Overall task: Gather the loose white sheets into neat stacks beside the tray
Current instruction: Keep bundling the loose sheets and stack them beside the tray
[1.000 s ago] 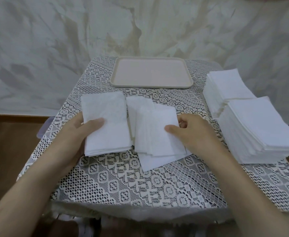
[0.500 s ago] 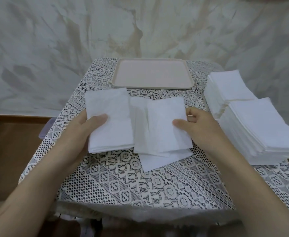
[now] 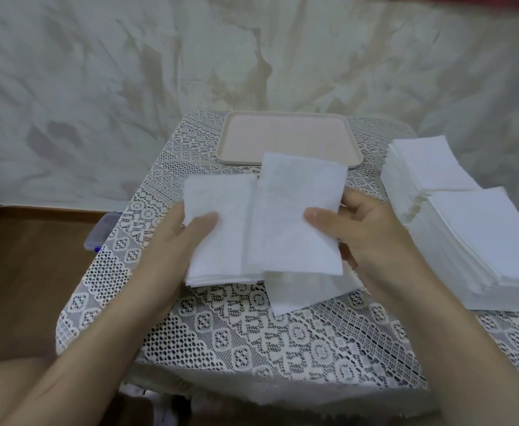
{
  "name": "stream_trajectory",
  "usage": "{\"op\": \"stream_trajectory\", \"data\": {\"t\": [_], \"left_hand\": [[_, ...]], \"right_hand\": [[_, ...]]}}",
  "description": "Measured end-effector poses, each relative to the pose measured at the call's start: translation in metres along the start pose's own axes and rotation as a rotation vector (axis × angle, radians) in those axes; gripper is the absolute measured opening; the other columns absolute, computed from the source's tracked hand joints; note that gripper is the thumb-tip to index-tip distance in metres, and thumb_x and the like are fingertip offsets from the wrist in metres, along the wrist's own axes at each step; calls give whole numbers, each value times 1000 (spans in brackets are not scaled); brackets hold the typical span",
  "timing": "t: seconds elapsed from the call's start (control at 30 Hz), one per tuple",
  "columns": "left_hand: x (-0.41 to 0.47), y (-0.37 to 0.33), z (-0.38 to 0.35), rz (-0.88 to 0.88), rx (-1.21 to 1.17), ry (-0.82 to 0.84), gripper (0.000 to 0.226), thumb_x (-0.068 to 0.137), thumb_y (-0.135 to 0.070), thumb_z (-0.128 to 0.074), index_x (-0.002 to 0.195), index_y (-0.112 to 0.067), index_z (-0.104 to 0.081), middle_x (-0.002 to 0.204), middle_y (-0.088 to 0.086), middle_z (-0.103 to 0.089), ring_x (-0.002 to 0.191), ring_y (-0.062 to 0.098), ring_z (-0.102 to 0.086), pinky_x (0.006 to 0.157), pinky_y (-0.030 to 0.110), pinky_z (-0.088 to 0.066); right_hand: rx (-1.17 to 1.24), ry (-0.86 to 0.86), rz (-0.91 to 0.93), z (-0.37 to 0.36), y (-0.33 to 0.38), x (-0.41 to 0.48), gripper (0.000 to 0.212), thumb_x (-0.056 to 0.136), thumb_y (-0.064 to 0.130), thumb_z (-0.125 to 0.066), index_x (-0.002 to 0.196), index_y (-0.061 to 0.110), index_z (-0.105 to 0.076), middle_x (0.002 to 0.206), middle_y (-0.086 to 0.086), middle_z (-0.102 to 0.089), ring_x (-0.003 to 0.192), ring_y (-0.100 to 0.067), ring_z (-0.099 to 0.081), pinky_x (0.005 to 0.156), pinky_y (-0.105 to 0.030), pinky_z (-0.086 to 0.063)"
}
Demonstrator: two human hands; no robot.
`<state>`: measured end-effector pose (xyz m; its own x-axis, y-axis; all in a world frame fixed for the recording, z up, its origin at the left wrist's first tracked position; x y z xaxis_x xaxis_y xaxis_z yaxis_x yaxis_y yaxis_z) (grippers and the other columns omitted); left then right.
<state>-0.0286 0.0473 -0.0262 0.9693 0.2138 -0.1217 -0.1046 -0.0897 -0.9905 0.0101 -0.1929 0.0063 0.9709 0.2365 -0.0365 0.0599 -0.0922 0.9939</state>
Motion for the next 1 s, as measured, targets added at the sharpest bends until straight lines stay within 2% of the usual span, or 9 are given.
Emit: {"op": "stream_trajectory", "data": {"t": [0.1,0.23,0.3,0.4,0.47,0.57,0.7,0.77,1.0], "left_hand": [[-3,2,-7,-17,11,46,35,100,-38,-59,134,-30,-61,123,-2,-77,109,20,-76,86,43,-60],[-5,3,-6,-30,4,83,49,92,-47,-60,138,-27,-60,126,0,-76,114,23,-74,92,45,-59],[-4,3,-5,-29,2,100,49,91,-43,-64,138,-28,-60,124,0,-77,112,24,-75,86,42,-62],[-3,4,-4,-24,-20,120,48,92,-35,-65,139,-26,-59,123,2,-77,109,23,-76,81,36,-64],[-2,4,-3,-19,-31,123,50,92,-34,-64,141,-25,-58,124,2,-77,111,24,-76,82,35,-64],[-2,4,-3,-21,-29,127,53,92,-35,-65,143,-24,-56,127,3,-76,114,25,-74,89,41,-63],[-1,5,-4,-25,-41,137,54,92,-35,-63,144,-22,-56,126,4,-76,113,26,-75,85,37,-64],[-2,4,-5,-24,-45,141,54,91,-37,-63,143,-23,-56,126,3,-76,113,25,-75,85,37,-64],[-1,4,-5,-16,-29,143,49,97,-42,-69,142,-25,-57,127,4,-76,114,26,-74,85,39,-63]], "right_hand": [[-187,9,49,-21,-5,-2,18,91,10,-72,106,20,-70,93,2,-80,82,-16,-77,68,-34,-62],[-262,9,68,-40,-13,1,15,91,13,-74,97,26,-68,90,5,-79,78,-15,-76,68,-35,-61],[-285,17,78,-43,-14,2,17,92,15,-74,97,29,-66,91,7,-79,79,-15,-76,67,-33,-61],[-201,23,-2,-42,-15,3,22,92,14,-74,108,26,-64,92,2,-79,80,-16,-76,69,-36,-62],[-23,35,-104,-39,-15,3,24,92,12,-72,115,15,-65,89,-3,-79,74,-15,-75,62,-30,-59],[82,69,-180,-37,-14,0,19,91,14,-72,108,7,-70,87,-6,-78,70,-14,-72,57,-24,-56],[-247,17,-51,-36,-16,2,5,92,19,-74,90,14,-74,86,-4,-79,81,-22,-77,79,-48,-62],[-285,-16,-25,-35,-16,3,8,91,20,-75,86,14,-74,84,-4,-79,82,-27,-77,81,-59,-60],[-250,-28,-44,-46,-17,3,16,92,21,-75,82,8,-73,80,-10,-77,78,-32,-75,73,-58,-61]]}}
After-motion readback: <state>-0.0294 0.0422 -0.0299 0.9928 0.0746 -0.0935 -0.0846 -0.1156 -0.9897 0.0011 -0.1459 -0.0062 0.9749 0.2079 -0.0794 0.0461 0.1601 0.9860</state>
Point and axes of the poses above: each hand's wrist, its own x-axis towards the middle knuckle, its own z-axis out of the back of the hand, y = z × x, the point moved 3 cm from there along x, towards the middle knuckle
